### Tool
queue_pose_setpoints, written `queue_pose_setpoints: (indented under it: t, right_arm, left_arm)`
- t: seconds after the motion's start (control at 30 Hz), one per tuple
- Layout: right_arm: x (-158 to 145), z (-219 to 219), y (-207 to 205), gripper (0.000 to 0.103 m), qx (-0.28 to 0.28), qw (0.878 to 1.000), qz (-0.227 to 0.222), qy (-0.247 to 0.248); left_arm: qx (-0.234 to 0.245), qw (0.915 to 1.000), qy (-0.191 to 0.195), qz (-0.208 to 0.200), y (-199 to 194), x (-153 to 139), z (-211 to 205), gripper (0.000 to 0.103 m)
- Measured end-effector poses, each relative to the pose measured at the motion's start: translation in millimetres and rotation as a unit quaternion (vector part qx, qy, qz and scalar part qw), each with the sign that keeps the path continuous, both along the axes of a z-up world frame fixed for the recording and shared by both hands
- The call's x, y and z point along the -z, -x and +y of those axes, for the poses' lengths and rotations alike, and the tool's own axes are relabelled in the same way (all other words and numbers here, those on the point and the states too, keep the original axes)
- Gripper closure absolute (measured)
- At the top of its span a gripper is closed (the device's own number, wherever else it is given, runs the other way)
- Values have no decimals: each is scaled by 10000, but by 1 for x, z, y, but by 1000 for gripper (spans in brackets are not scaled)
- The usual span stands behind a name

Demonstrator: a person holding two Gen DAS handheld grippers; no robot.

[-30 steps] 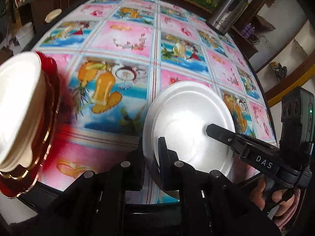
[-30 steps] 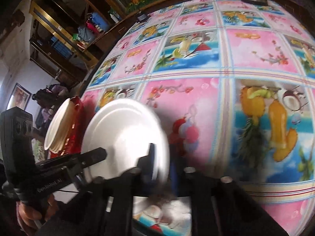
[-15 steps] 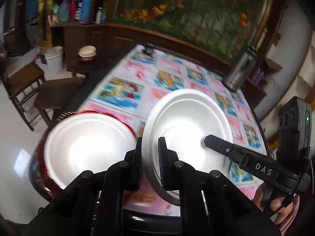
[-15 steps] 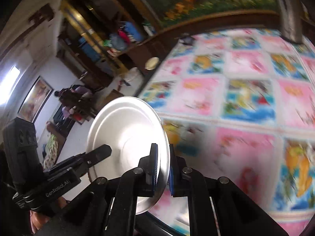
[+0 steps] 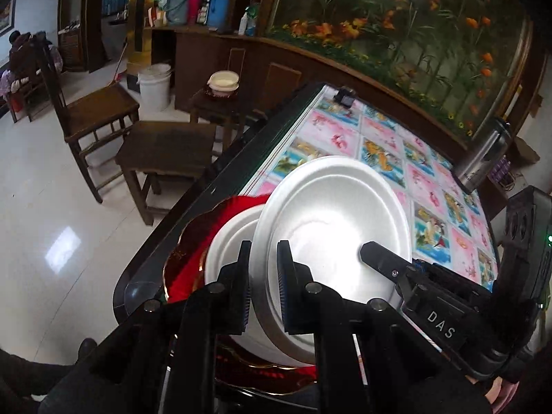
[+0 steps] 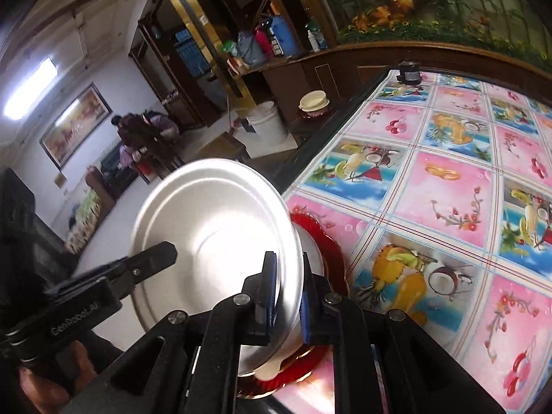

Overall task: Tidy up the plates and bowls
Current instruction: 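Lower the white bowl onto the plate stack and open both tools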

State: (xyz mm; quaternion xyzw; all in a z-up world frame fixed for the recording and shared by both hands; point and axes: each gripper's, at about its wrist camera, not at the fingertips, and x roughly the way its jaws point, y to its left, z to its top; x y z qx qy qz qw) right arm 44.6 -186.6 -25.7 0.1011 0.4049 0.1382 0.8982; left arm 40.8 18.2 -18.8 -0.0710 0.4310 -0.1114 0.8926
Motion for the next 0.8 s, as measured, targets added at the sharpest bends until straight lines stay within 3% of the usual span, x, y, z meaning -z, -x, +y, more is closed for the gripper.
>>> queue_pose_setpoints:
  t: [0.13,0.2,0.3,0.5,0.63,0.8]
  right_arm:
    - [11,9,-1,89,-49,9995,-134,270]
    - [13,7,0,82,-30,9992,-210,344]
    - [9,-2,6,66,-1,9989,-424,210]
    - [-1,-42,19,63,288,9957,-871,-95]
    - [4,-92,28,50,783,9918,-976,-245]
    - [15,-145,42,49,1376,9868,-737,-420]
  left_arm:
    - [-87,9997,-18,212,-6,17,3,93]
    - [-140,9997,-64,209,-6,17,5,93]
    - [-280,9995,-137,93,-2,13,12,89]
    - [-475,9984,-128,-275,7,-2,18,82]
    - [-294,9976,-122,-611,19,-12,2,51]
    - [150,9943,-317,-1008,33,-22,-32,45]
